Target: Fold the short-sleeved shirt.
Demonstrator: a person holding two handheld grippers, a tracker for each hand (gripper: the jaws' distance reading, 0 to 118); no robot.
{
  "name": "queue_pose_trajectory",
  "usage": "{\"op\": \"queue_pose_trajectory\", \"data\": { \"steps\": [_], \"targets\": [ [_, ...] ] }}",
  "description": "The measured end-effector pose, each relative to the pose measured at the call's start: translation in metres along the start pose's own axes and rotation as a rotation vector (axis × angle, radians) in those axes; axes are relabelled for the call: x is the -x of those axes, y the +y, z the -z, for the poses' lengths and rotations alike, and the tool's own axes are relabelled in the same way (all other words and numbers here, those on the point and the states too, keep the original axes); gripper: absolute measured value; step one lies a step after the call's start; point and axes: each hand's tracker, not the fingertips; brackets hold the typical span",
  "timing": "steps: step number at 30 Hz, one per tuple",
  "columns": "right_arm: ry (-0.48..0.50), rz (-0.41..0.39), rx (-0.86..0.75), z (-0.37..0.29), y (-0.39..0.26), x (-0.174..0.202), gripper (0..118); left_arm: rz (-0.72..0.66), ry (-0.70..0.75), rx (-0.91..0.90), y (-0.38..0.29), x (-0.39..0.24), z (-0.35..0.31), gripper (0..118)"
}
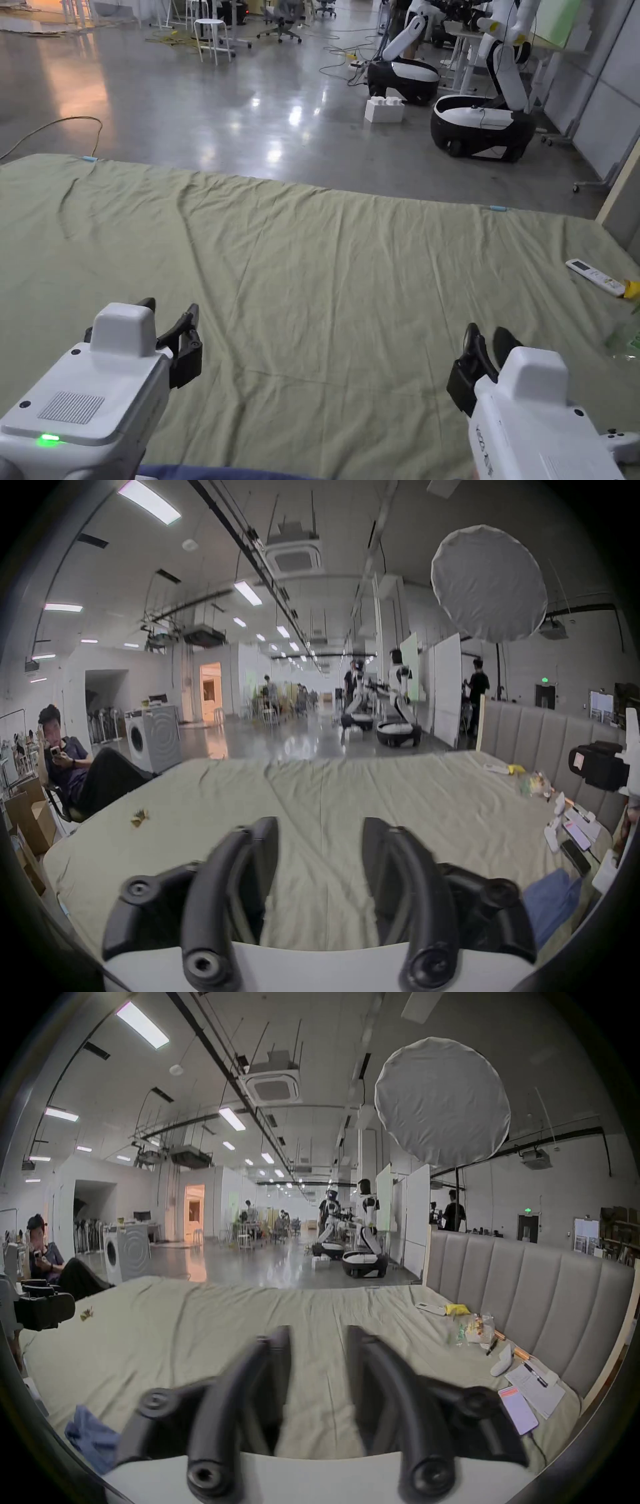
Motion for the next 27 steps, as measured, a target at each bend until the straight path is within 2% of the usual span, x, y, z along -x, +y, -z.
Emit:
{"op": "queue_pose_trajectory", "data": {
  "steps": [1, 3, 4, 5, 10, 11, 15, 21, 27],
  "targets": [
    [-0.003, 0.013, 0.006, 0.004, 0.0, 0.002, 14, -0.007, 0.002, -0.01, 0.002, -0.001, 0.0, 14],
    [-0.005, 0.027, 0.003, 0.008, 0.0, 0.005, 4, -0.01, 0.027, -0.03, 0.004, -0.005, -0.001, 9],
    [0.001, 0.038, 0.006, 0.01, 0.0, 0.006, 3, -0.008, 0.027, -0.042, 0.004, -0.006, -0.002, 6],
    [0.003, 0.053, 0.017, 0.011, -0.002, 0.008, 1, -0.01, 0.023, -0.049, 0.004, -0.006, -0.002, 5],
    [-0.023, -0.03, -0.07, 0.007, 0.004, 0.017, 1, -0.022, 0.027, -0.069, 0.006, -0.008, -0.005, 4],
    [-0.013, -0.002, -0.044, 0.008, 0.002, 0.017, 1, -0.018, 0.032, -0.069, 0.007, -0.008, -0.005, 4],
    [-0.001, -0.007, -0.045, 0.009, 0.003, 0.018, 1, -0.014, 0.047, -0.062, 0.008, -0.003, -0.004, 4],
    [0.035, -0.026, -0.031, 0.01, 0.0, 0.016, 1, -0.134, -0.027, 0.117, -0.006, 0.037, -0.003, 4],
    [0.052, -0.059, 0.003, 0.017, -0.006, 0.014, 1, -0.239, -0.106, 0.357, -0.05, 0.108, -0.011, 4]
  ]
}}
